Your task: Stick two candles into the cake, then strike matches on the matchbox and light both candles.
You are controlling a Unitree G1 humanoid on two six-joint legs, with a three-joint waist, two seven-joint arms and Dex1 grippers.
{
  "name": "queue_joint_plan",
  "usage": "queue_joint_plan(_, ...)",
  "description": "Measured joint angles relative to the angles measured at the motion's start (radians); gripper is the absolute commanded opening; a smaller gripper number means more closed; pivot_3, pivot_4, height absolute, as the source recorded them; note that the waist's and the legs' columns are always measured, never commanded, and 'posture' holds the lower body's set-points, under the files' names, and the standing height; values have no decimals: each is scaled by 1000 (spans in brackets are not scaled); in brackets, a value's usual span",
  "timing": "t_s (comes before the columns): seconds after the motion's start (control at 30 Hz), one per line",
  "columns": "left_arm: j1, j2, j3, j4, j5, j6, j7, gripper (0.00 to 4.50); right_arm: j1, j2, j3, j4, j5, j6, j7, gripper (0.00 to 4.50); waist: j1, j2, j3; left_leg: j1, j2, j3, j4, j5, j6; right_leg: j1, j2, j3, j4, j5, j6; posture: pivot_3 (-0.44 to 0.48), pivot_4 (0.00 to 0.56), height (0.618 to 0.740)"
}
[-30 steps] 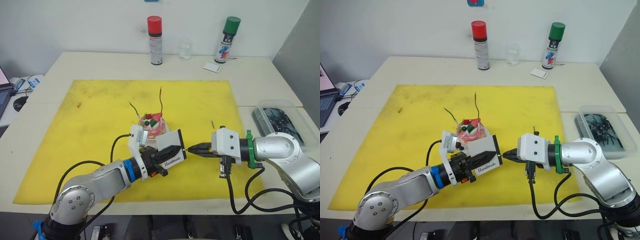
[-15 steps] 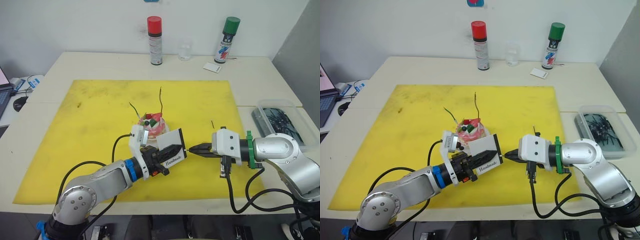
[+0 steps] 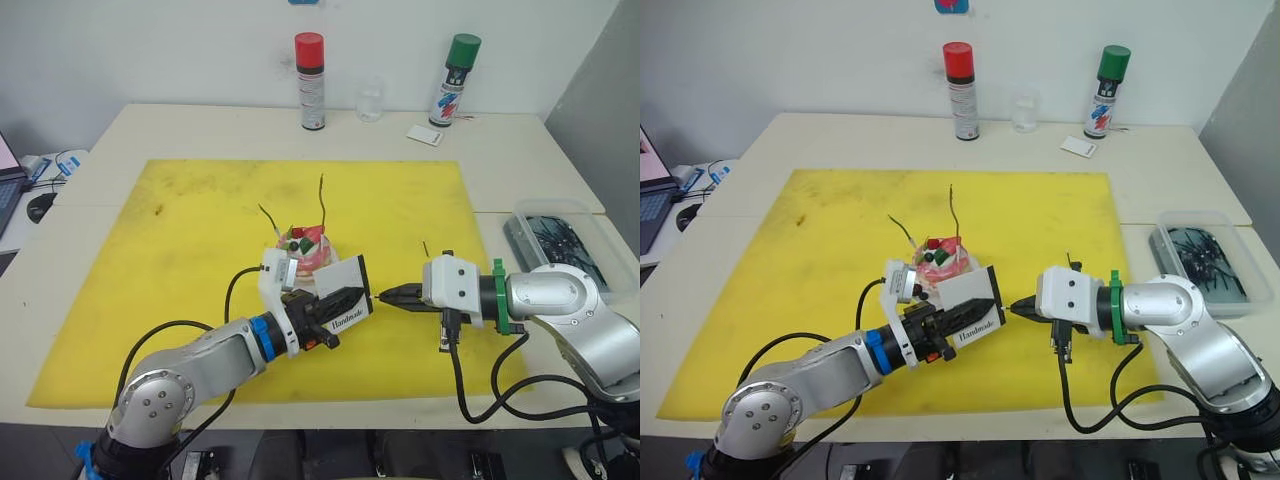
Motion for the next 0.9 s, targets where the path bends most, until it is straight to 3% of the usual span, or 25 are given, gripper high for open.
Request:
queue_joint_plan(0.1,-47,-18,6,15,-18,-1,3,0,28,-41,18,-20,0,2,35,38,0,0,0,0,0,0,1,0,0,0,0,-1,0,0,0,0,150,740)
queue_joint_plan(0.2,-85,-20,43,13,-94,-17,13,0,111,-179,44,-55,0,-10,135,38,2,0,0,0,0,0,2,0,0,2,0,-1,0,0,0,0,150,740)
queue_joint_plan(0.3,-13,103,104,-10,-115,8,-4,0,164,-202,12,-49,5,-28,151,38,-11,0,0,2,2,0,2,0,0,1,1,3,1,0,0,0,150,740)
queue_joint_plan(0.43,97,179,127,-36,-82,36,-70,0,77,-108,-42,0,26,-24,94,38,-19,0,0,3,1,0,4,0,0,2,2,1,2,1,1,0,150,740)
queue_joint_plan(0.67,46,85,29,-12,-12,39,-82,0,-36,35,-50,3,57,-16,12,38,2,-1,0,1,1,2,11,0,0,6,-2,4,-1,1,-1,0,150,740)
queue_joint_plan(0.9,10,44,11,-5,8,49,-80,0,-64,64,-47,7,52,-2,-28,38,1,-1,0,1,1,1,11,0,0,6,1,2,0,1,0,0,150,740)
